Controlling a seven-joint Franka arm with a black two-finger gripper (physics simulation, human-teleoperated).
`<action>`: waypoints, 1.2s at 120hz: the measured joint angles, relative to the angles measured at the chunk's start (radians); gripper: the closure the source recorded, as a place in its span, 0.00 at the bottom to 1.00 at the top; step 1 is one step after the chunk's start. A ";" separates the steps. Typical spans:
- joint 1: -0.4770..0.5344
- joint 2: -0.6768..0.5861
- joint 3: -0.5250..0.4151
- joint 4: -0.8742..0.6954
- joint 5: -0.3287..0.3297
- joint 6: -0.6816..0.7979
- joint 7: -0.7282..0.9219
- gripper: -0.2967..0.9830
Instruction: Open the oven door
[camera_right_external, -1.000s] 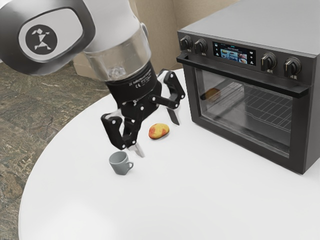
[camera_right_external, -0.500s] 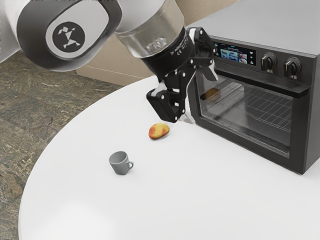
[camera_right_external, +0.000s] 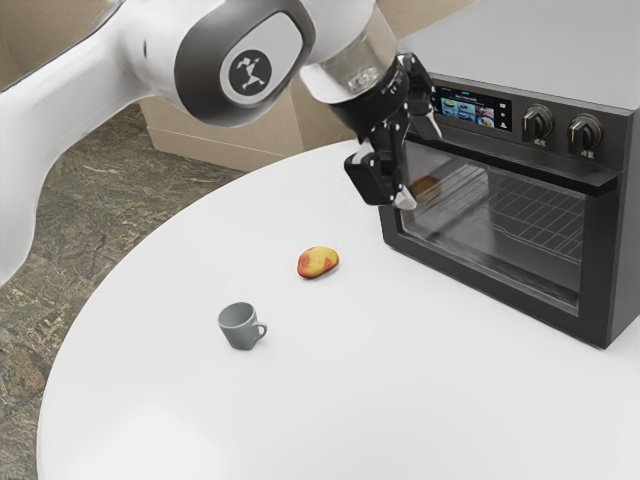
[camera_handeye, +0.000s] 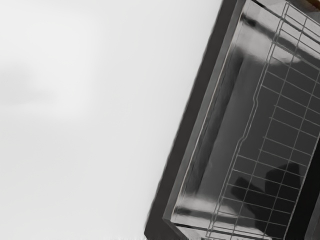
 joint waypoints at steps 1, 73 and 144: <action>0.004 0.003 -0.005 0.000 0.000 0.003 0.002 0.23; 0.068 0.195 -0.034 0.147 0.045 0.172 0.123 0.23; 0.074 0.273 -0.009 0.192 0.047 0.267 0.199 0.23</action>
